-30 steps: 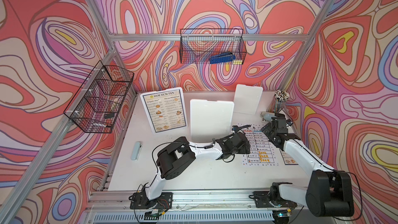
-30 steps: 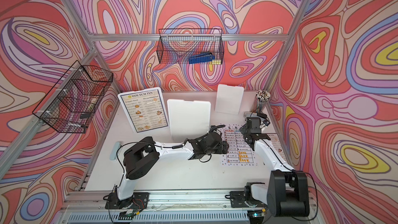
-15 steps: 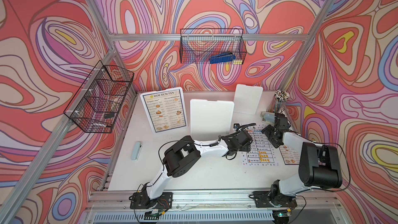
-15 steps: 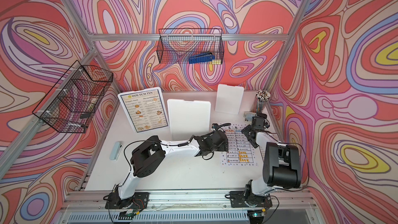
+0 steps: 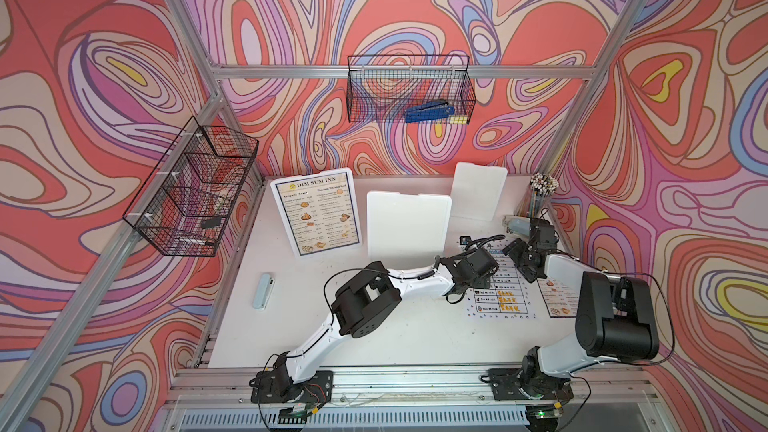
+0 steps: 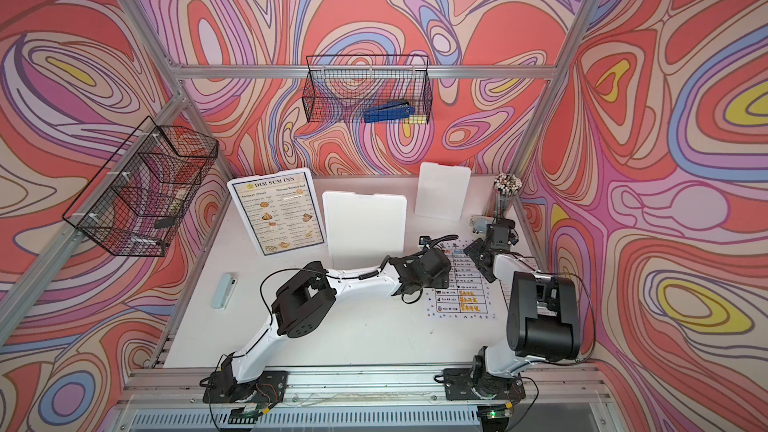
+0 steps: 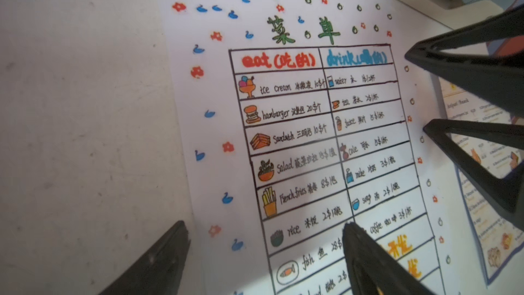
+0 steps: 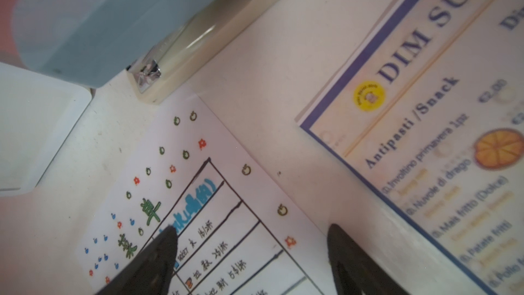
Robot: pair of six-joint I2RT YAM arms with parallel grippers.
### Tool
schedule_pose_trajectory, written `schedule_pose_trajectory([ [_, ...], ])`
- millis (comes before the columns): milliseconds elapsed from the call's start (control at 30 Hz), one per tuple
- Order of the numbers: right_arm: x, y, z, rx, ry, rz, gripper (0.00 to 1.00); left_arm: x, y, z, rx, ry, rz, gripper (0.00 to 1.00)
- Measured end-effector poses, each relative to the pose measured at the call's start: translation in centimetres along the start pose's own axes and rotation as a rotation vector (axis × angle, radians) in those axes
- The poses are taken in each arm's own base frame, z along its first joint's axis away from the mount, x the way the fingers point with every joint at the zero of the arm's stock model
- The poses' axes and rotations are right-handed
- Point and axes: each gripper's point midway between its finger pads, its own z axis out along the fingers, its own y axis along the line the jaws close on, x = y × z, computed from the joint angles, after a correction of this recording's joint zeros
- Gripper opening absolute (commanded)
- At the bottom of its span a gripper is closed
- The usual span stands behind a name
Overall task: Insert the menus into the narrow rack
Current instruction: Pick up the menu from the center of the board.
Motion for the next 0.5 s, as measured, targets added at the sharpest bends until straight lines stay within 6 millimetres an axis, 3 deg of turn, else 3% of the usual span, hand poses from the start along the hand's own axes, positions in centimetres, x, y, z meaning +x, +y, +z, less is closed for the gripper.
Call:
schedule_pose_trajectory([
  [500, 0.5, 1.2, 0.1, -0.090, 0.006, -0.025, 0.83, -0.4, -1.3, 1.1, 0.021, 0.000, -0.005, 0.78],
])
